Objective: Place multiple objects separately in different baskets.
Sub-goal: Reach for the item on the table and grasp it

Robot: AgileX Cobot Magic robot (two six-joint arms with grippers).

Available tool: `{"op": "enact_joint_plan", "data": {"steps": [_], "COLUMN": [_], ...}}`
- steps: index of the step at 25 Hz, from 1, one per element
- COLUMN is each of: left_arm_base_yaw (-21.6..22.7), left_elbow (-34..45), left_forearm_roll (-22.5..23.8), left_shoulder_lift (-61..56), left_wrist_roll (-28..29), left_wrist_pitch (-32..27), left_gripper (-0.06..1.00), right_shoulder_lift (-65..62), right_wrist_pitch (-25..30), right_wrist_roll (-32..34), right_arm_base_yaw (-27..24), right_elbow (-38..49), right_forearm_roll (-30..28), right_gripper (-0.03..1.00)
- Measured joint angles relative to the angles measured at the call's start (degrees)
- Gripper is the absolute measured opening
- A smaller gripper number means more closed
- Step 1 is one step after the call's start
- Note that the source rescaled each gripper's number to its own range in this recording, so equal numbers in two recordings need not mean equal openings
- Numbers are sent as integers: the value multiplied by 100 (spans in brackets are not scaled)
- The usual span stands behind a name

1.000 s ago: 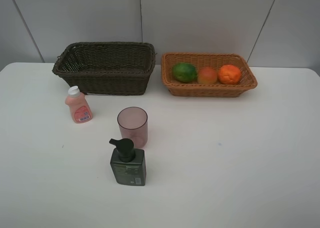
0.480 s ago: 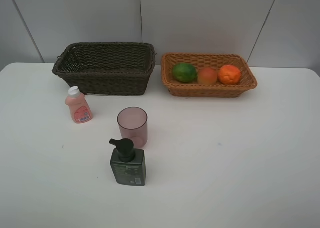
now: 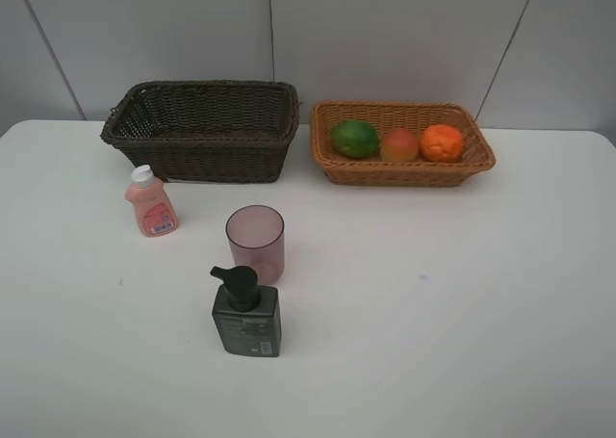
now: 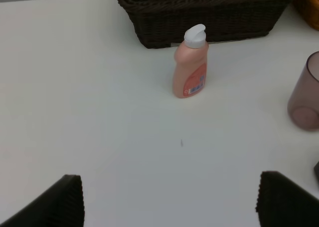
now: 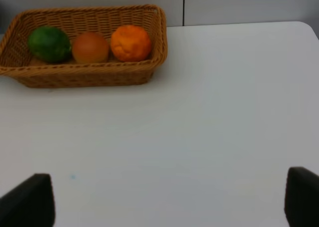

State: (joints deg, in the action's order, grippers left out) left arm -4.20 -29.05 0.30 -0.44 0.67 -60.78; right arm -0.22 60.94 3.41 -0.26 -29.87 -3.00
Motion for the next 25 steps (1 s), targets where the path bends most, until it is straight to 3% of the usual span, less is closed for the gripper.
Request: {"op": "enact_joint_plan", "data": {"steps": [5, 8, 15, 20, 25], "left_arm_base_yaw": [0, 0, 0, -8, -489], "left_elbow": [-16, -181, -876, -1613, -2495], "left_forearm_roll": [58, 133, 152, 192, 604], "left_shoulder_lift": [135, 685, 3202, 5230, 7183], "left_wrist_roll": [0, 0, -134, -284, -586], "left_wrist_pitch": [27, 335, 1184, 1416, 1490], "left_gripper": [89, 89, 89, 91, 92], "right_shoulder_lift": [0, 0, 0, 0, 0], "right_wrist_pitch": [0, -5, -4, -7, -7], "right_wrist_roll": [0, 0, 0, 0, 0], "right_arm_base_yaw": [0, 0, 0, 0, 0], "right_elbow": [0, 0, 0, 0, 0], "right_forearm_roll": [0, 0, -4, -12, -12], "right_gripper": [100, 100, 100, 100, 100]}}
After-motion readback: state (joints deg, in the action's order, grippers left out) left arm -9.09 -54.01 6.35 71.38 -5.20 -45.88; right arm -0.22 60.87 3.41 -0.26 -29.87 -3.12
